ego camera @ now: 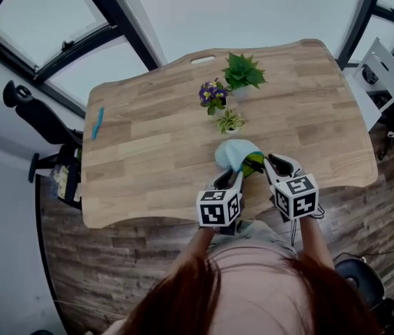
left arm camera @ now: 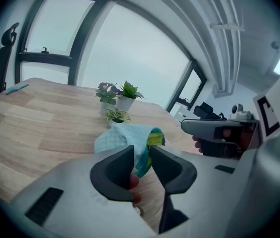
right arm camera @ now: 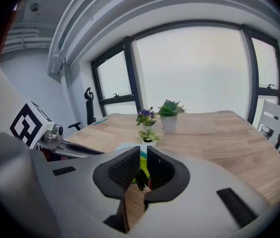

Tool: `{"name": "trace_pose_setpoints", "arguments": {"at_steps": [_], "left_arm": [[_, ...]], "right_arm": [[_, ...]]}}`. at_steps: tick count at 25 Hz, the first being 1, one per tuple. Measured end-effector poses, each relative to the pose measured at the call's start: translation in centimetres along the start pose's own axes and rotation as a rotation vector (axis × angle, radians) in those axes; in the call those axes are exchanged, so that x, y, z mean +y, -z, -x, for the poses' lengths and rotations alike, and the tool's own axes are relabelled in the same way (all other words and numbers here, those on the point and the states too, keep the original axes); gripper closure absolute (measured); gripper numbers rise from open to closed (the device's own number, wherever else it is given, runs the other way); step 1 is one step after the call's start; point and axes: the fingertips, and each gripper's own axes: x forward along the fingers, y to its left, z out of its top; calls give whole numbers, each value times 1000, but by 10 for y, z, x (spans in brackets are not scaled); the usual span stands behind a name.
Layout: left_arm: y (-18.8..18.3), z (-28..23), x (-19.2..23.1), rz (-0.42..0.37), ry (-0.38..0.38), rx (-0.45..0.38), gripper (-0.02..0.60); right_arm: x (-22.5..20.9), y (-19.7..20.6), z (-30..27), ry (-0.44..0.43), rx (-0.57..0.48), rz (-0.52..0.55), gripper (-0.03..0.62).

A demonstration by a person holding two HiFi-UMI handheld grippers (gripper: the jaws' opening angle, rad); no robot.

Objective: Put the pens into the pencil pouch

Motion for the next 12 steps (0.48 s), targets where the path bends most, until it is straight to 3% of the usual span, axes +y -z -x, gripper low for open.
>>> {"name": "trace_pose_setpoints", "arguments": {"at_steps": [7, 12], "left_arm": [[10, 5, -10, 21, -7, -19, 479], [8, 16, -20, 22, -20, -98, 486]], "right_arm": [[1, 15, 13, -25, 4, -24, 557], [-3, 20, 26, -26, -17, -19, 571]]}}
